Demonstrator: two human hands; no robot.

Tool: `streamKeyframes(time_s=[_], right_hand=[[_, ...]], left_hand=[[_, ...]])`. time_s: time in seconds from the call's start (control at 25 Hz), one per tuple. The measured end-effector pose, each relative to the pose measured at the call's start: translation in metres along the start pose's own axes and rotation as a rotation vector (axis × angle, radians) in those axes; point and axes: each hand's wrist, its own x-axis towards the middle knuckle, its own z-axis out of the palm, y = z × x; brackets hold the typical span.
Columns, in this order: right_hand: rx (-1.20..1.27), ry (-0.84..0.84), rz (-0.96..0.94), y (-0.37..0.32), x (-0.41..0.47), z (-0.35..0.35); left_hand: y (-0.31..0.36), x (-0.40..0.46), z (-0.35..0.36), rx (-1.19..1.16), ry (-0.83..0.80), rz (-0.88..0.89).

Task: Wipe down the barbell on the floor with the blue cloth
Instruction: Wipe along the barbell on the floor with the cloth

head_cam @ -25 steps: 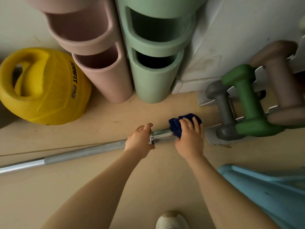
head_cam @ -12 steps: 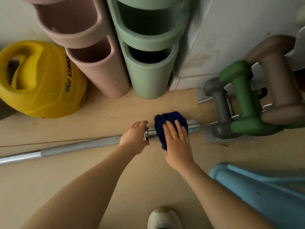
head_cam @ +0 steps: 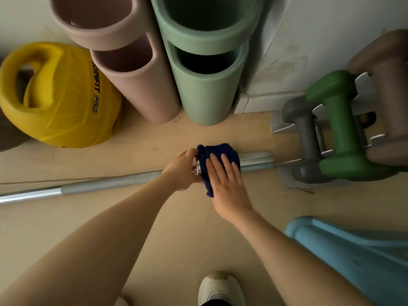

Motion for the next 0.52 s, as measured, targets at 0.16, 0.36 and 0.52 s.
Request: streamKeyframes(time_s=[0.16, 0.36, 0.52], right_hand=[[0.037, 0.020, 0.326, 0.034, 0.012, -0.008], [0.086, 0.002, 0.117, -0.014, 0.024, -0.003], [0.013, 0.062, 0.369, 0.035, 0.020, -0.006]], left_hand=[[-0.004, 0.014, -0.011, -0.058, 0.016, -0.060], [-0.010, 0.023, -0.014, -0.118, 0.029, -0.072], [-0.012, 0.023, -0.017, -0.106, 0.033, -0.074]])
